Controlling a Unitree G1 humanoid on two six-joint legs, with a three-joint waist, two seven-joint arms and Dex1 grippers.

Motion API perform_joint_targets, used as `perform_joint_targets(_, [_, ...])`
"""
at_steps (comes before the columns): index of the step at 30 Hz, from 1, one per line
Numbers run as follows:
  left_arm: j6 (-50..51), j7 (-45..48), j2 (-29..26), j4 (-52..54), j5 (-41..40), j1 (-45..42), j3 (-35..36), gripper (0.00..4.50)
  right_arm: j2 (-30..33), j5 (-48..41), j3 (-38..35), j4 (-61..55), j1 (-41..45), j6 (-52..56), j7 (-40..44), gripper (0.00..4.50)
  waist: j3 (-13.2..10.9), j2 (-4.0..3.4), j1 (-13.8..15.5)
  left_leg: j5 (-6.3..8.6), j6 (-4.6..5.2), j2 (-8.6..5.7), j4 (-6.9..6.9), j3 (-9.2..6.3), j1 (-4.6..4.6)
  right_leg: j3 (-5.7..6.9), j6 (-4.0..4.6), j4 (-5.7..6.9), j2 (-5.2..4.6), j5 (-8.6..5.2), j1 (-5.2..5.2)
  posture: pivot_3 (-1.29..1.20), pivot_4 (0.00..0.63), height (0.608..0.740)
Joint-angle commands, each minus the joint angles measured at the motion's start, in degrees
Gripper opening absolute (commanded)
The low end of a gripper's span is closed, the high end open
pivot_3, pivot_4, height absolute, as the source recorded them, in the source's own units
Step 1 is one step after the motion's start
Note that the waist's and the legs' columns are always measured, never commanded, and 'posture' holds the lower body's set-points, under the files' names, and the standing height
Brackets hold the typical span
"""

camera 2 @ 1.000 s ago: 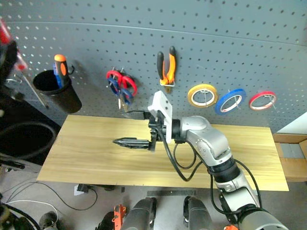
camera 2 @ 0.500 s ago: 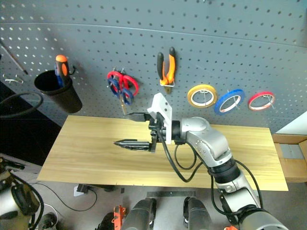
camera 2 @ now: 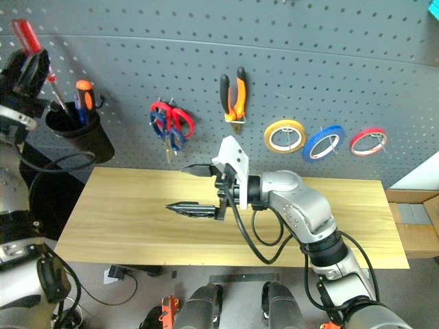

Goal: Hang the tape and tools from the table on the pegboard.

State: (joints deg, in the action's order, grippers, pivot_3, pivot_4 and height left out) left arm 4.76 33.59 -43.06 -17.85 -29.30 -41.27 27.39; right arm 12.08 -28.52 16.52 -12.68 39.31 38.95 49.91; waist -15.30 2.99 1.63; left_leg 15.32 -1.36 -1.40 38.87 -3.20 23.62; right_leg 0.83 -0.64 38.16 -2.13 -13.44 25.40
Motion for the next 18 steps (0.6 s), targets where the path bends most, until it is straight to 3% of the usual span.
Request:
perform_joint_targets(1, [0.4, 1.5, -0.3, 4.3, -2.5, 1.3, 2.0, 2.58, 0.1, -1.5, -1.2, -2.5, 0.3, 0.1, -0.1, 4.50, 0.0, 0.00, -0.2, 0.00, 0.00, 0.00, 0.00, 0.00, 0.00, 0.00, 0.00, 0.00, 0.00, 0.00, 0.00, 0.12, 0.220, 0.740])
perform_joint_targets(6, [3.9, -0.4, -0.6, 10.2, -5.4, 4.8, 4.2, 4.37, 0.2, -1.5, -1.5, -1.9, 0.4, -0.1, 0.0, 4.50, 0.0, 0.00, -0.3, 0.00, 0.00, 0.01, 0.00, -0.02, 0.00, -0.01, 0.00, 0.01, 0.00, 0.00, 0.01, 0.13, 0.221, 0.740])
perform_joint_targets(9, [8.4, -2.8, -0.6, 17.0, -8.6, 7.6, 5.8, 4.44, 0.2, -1.8, -2.9, -0.7, 0.7, -0.4, -0.2, 4.50, 0.0, 0.00, -0.3, 0.00, 0.00, 0.01, 0.00, -0.01, 0.00, -0.04, 0.00, 0.01, 0.00, 0.00, 0.01, 0.13, 0.222, 0.740])
perform_joint_targets(12, [16.5, -4.9, -0.3, 27.0, -19.0, 10.4, 8.8, 4.44, 0.2, -3.6, -6.0, 0.6, 1.0, 0.2, -0.6, 4.50, 0.0, 0.00, -0.3, 0.00, 0.00, 0.01, 0.00, -0.03, 0.00, -0.05, 0.00, -0.01, -0.02, 0.00, -0.01, 0.12, 0.221, 0.740])
perform_joint_targets(15, [27.5, -5.5, 0.3, 41.9, -37.4, 20.6, 10.0, 4.44, 0.3, -7.6, -11.8, 2.7, 1.0, 2.0, -1.8, 4.50, 0.0, -0.01, -0.3, 0.01, 0.00, 0.01, 0.00, -0.03, 0.00, -0.05, 0.00, -0.04, -0.04, 0.00, -0.04, 0.11, 0.223, 0.740])
perform_joint_targets(18, [30.6, -4.9, 1.4, 47.7, -41.1, 32.1, 11.0, 4.44, 0.5, -8.9, -15.3, 4.3, 0.6, 1.6, -3.6, 4.50, 0.0, -0.05, -0.3, 0.05, 0.06, 0.00, -0.02, 0.00, -0.09, -0.10, 0.01, -0.07, -0.09, 0.00, -0.12, 0.10, 0.222, 0.740])
